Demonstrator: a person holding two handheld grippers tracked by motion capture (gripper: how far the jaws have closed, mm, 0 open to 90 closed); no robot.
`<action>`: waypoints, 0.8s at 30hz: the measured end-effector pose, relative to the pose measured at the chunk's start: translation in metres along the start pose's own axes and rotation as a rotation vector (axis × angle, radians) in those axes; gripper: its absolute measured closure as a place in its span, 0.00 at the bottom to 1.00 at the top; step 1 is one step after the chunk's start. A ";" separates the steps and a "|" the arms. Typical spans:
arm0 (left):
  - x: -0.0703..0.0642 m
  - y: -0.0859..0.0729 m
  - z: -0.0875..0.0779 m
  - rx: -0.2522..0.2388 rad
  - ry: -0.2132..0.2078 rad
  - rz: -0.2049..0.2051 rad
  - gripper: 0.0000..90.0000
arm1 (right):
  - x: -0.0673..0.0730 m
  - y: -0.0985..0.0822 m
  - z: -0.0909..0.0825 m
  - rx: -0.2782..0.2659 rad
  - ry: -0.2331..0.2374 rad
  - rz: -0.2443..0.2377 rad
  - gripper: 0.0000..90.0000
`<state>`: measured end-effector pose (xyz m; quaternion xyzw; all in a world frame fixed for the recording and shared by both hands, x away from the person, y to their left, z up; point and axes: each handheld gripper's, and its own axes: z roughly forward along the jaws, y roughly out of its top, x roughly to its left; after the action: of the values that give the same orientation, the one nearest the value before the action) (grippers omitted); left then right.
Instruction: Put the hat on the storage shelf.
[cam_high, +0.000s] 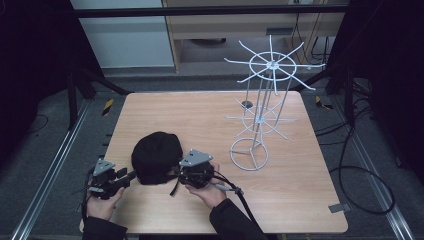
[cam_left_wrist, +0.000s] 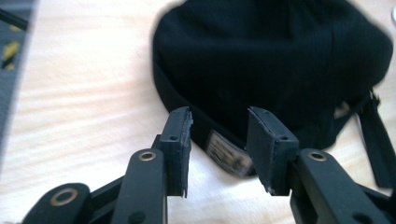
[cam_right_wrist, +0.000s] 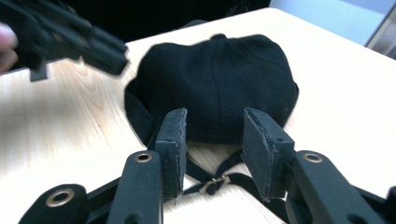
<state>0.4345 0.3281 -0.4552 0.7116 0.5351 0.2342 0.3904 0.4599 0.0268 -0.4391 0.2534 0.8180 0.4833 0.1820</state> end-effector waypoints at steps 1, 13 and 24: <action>0.001 0.002 -0.001 -0.013 -0.004 0.008 0.63 | -0.001 0.000 -0.001 0.002 -0.003 0.002 0.65; -0.027 0.046 -0.010 -0.116 -0.096 0.107 0.44 | -0.022 -0.009 -0.042 -0.029 -0.059 0.049 0.58; -0.049 0.067 0.016 -0.083 -0.098 0.132 0.43 | -0.048 -0.048 -0.103 -0.035 -0.139 0.103 0.47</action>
<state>0.4701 0.2684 -0.4066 0.7392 0.4568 0.2463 0.4292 0.4311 -0.0928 -0.4307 0.3248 0.7807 0.4875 0.2174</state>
